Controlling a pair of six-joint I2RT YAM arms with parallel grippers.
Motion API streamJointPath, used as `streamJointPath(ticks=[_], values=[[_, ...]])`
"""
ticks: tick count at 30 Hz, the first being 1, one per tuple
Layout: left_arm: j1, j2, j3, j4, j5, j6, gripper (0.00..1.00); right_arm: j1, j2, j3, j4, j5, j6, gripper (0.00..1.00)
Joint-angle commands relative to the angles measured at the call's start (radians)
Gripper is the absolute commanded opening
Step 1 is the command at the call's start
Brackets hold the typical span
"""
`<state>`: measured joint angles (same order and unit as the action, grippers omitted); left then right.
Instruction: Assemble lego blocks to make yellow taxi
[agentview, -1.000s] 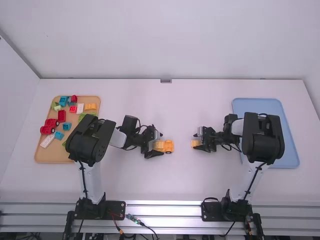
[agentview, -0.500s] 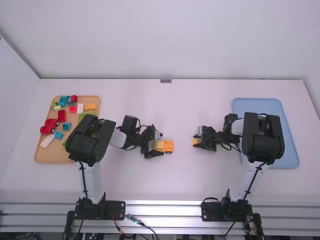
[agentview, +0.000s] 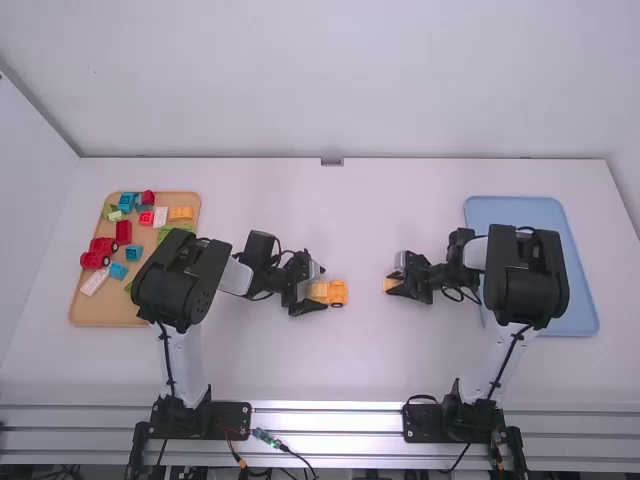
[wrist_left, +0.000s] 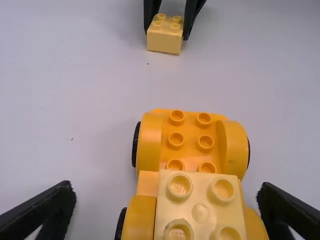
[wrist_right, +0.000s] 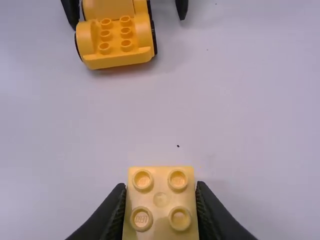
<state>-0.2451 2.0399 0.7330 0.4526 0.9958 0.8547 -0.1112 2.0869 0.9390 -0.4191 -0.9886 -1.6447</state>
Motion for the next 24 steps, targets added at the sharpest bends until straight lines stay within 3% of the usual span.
streamJointPath(ticks=[1, 10, 11, 14, 24], values=[[-0.001, 0.012, -0.008, -0.006, -0.020, 0.006, 0.90, 0.001, 0.020, 0.021, -0.011, -0.007, 0.004, 0.25], [0.002, 0.012, -0.008, -0.036, -0.051, 0.016, 0.88, 0.001, 0.020, 0.024, -0.012, -0.008, 0.003, 0.18], [0.002, 0.012, -0.008, -0.036, -0.061, 0.016, 0.74, 0.001, 0.020, 0.025, -0.011, -0.011, 0.005, 0.18], [0.003, 0.012, -0.008, -0.036, -0.057, 0.016, 0.66, 0.001, 0.020, 0.025, -0.012, -0.029, 0.003, 0.17], [-0.001, 0.012, -0.007, -0.029, -0.057, 0.016, 0.67, 0.007, 0.020, 0.074, -0.074, -0.142, 0.013, 0.11]])
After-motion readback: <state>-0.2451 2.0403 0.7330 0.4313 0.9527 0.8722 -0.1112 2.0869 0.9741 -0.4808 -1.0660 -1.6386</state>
